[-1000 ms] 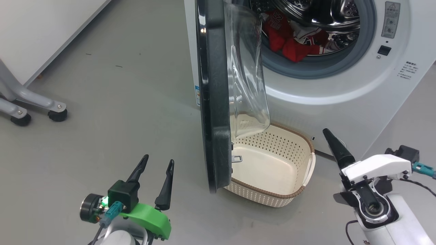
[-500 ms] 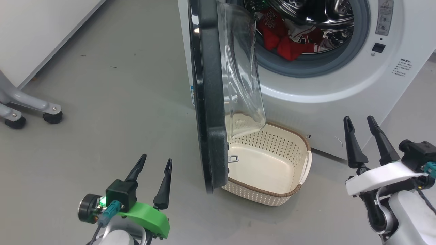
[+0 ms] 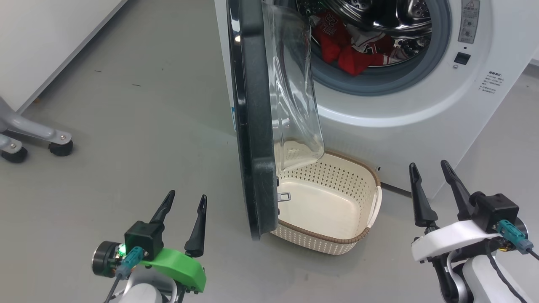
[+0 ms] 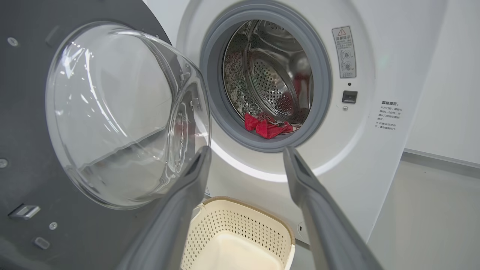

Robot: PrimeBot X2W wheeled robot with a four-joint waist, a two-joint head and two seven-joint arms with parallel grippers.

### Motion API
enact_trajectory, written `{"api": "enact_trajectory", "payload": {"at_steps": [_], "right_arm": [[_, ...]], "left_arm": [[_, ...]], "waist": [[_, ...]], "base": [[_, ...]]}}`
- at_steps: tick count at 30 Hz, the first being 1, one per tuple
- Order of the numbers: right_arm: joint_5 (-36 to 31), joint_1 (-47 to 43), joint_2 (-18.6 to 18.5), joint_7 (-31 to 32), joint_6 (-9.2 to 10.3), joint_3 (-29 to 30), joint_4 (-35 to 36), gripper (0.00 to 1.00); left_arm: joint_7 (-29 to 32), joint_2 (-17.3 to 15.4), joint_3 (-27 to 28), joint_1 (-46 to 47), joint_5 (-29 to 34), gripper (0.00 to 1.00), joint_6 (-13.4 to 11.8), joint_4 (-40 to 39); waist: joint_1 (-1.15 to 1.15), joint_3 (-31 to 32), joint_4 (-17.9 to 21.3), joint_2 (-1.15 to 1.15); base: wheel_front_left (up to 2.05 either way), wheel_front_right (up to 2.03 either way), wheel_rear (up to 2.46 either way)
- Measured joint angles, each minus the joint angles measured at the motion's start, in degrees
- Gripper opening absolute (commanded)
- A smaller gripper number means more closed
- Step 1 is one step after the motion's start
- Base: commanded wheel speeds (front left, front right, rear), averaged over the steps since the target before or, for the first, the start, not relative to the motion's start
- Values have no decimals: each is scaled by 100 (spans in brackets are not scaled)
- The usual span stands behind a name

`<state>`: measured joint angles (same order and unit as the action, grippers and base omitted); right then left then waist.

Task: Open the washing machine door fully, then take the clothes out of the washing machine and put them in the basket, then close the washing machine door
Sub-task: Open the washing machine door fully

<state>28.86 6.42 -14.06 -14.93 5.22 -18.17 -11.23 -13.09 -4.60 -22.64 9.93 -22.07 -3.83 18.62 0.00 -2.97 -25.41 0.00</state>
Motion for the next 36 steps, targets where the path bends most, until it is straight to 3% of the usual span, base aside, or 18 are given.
{"api": "enact_trajectory", "payload": {"at_steps": [8, 32, 33, 34, 36], "right_arm": [[-235, -331, 318, 0, 8, 230, 129, 100], [-839, -697, 684, 0, 46, 479, 169, 100], [-845, -705, 692, 0, 44, 486, 168, 100], [-859, -706, 699, 0, 38, 492, 168, 100], [-892, -709, 714, 0, 27, 505, 169, 100]], "left_arm": [[44, 0, 5, -4, -1, 100, -15, 1], [76, 0, -19, -24, -1, 100, -49, 41], [76, 0, -20, -25, -1, 92, -49, 41], [81, 0, -21, -25, -1, 51, -49, 41], [101, 0, -26, -26, -1, 0, -51, 42]], "waist": [[0, -11, 43, 0], [0, 23, 67, 0], [0, 24, 67, 0], [0, 26, 66, 0], [0, 29, 65, 0]], "base": [[0, 0, 0], [0, 0, 0], [0, 0, 0], [0, 0, 0], [0, 0, 0]]}}
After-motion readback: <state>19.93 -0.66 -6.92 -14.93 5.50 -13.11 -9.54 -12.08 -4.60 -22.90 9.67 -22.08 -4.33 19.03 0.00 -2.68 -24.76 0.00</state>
